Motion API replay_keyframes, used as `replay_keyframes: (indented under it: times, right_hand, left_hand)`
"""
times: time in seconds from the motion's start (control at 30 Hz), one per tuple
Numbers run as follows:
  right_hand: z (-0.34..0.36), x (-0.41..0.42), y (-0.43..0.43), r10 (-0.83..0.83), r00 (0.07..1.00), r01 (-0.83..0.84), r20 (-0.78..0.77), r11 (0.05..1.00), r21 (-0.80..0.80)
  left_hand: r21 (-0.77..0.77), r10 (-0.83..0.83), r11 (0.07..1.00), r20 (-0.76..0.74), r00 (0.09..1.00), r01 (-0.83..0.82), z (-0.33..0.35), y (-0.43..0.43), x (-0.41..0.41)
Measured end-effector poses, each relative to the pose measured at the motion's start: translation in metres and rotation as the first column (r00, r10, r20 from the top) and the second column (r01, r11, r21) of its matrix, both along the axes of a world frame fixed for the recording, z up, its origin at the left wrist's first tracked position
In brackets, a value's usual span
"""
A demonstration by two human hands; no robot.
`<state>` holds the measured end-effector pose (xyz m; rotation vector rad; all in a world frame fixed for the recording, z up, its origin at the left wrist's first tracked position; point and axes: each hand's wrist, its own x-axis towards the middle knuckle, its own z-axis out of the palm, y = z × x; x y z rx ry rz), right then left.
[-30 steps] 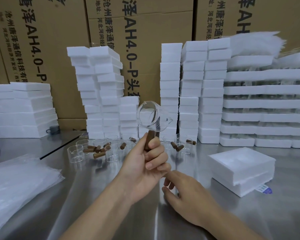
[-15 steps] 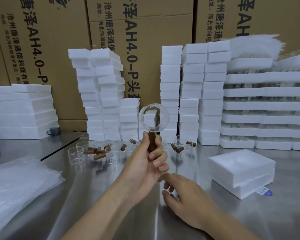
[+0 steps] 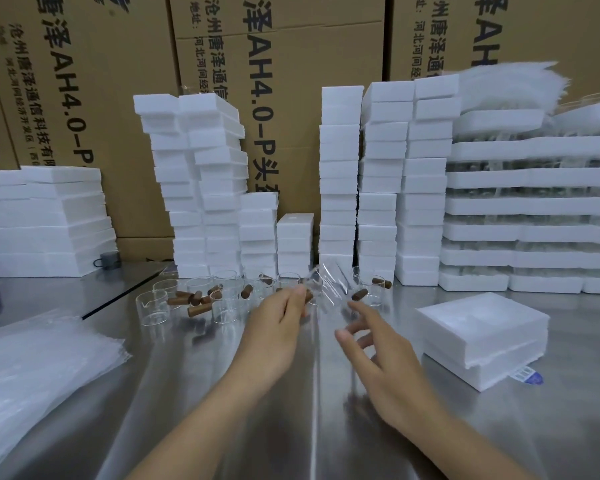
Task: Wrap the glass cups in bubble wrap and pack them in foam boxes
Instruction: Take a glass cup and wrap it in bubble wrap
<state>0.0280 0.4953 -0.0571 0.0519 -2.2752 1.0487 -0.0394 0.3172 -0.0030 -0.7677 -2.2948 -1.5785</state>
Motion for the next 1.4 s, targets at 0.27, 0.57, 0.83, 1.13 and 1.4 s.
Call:
replay_keyframes:
  times: [0.27, 0.57, 0.83, 1.13, 1.4]
  right_hand:
    - [0.006, -0.002, -0.016, 0.137, 0.991, -0.114, 0.003, 0.835, -0.538]
    - [0.006, -0.003, -0.023, -0.046, 0.99, -0.021, -0.135, 0.89, -0.455]
    - [0.005, 0.002, -0.027, -0.013, 0.971, -0.046, -0.238, 0.969, -0.242]
    - [0.0, -0.003, -0.025, -0.083, 0.957, 0.039, -0.278, 0.986, -0.159]
    - [-0.005, -0.008, -0.024, -0.066, 0.954, 0.023, -0.294, 0.989, -0.146]
  left_hand:
    - [-0.125, -0.087, 0.988, 0.004, 0.996, 0.087, -0.015, -0.001, -0.01]
    - [0.04, -0.166, 0.985, 0.035, 0.985, 0.165, -0.021, 0.006, -0.009]
    - [0.087, -0.146, 0.985, -0.004, 0.989, 0.146, -0.021, 0.011, -0.004]
    - [0.078, -0.159, 0.984, -0.02, 0.987, 0.16, -0.017, 0.012, 0.0]
    - [0.063, -0.135, 0.989, -0.039, 0.99, 0.137, -0.022, 0.013, -0.004]
